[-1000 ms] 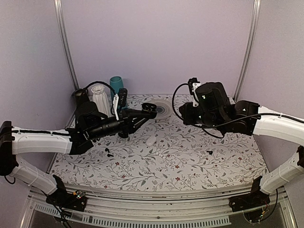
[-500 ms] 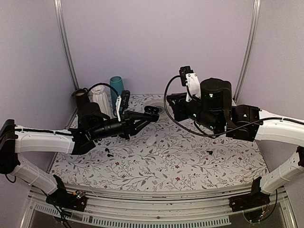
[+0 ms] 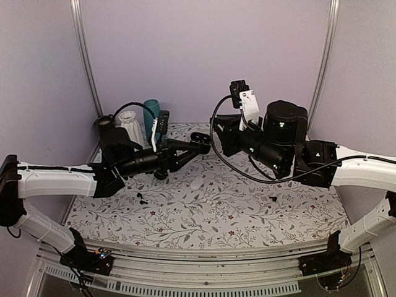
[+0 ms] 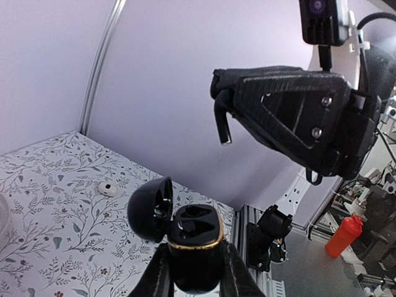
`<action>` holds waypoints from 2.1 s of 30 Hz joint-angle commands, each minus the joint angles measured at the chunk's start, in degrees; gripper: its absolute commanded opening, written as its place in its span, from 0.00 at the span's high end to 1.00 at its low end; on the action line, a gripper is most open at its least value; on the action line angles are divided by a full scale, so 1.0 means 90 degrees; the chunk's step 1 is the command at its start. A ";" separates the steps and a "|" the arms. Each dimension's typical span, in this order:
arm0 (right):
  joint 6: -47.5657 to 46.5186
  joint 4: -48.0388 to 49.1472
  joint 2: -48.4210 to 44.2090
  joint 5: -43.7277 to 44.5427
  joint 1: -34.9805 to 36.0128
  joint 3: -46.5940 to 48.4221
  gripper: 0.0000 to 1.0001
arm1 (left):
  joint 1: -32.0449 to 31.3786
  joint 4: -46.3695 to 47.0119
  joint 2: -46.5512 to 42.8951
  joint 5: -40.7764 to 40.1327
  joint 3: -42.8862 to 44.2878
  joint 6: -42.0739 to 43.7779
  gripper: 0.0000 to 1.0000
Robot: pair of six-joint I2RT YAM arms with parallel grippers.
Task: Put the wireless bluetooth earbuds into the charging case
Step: Insert the right earbud into the right side groove of the charging case.
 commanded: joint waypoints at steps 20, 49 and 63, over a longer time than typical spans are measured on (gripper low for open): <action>-0.0580 0.0658 0.0073 -0.0377 0.0188 -0.0442 0.86 | 0.0029 0.0705 -0.0077 0.0316 0.0227 -0.0721 1.00; -0.0482 0.0250 0.0217 -0.0613 0.0198 -0.0314 0.77 | 0.0031 0.0907 -0.0302 0.0282 0.0129 -0.0561 1.00; -0.0117 -0.0251 0.0245 -0.0532 0.0197 0.0042 0.68 | 0.0034 0.0957 -0.0324 0.0446 0.0078 -0.0374 1.00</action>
